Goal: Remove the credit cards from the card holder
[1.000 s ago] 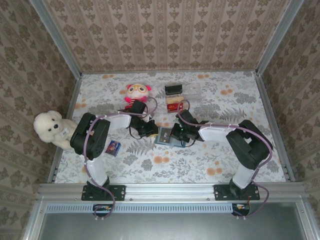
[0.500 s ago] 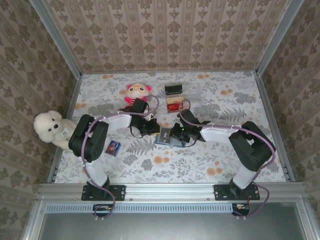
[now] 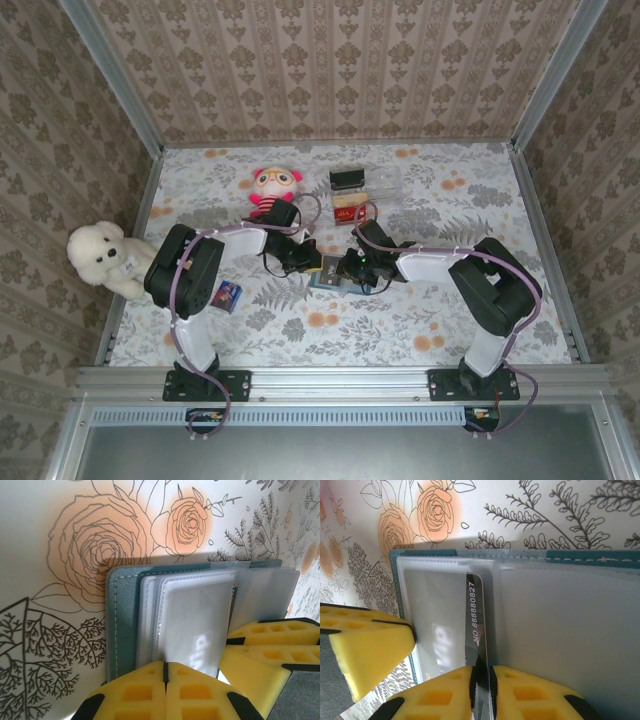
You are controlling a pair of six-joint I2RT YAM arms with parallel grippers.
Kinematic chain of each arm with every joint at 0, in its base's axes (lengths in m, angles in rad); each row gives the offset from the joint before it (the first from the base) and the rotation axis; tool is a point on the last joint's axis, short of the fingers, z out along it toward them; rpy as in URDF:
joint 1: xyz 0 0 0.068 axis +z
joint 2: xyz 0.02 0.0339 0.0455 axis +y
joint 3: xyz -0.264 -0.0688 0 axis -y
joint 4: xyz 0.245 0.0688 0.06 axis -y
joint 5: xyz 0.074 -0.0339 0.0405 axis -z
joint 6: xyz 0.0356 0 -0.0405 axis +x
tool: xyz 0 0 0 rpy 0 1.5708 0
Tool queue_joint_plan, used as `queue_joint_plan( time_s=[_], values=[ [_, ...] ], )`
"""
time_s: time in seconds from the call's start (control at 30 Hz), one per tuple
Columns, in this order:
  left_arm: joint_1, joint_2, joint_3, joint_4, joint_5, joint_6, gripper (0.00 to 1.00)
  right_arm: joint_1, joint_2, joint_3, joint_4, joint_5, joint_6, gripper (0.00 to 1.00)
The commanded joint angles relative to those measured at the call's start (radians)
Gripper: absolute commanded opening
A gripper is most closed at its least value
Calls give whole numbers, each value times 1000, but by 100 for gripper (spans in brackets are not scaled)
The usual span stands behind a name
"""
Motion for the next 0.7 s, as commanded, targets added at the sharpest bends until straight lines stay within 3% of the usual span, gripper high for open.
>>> queue_joint_plan(
  time_s=[0.0, 0.17, 0.5, 0.67],
  values=[
    [9, 25, -28, -12, -27, 22, 5, -6, 37, 21, -34, -12, -3, 20],
    [8, 33, -42, -2, -24, 17, 5, -7, 52, 16, 8, -42, -3, 19],
    [10, 2, -42, 22, -28, 3, 5, -20, 28, -13, 41, -38, 13, 7],
    [15, -25, -40, 19, -31, 3, 9, -31, -27, -38, 35, -43, 7, 5]
  ],
)
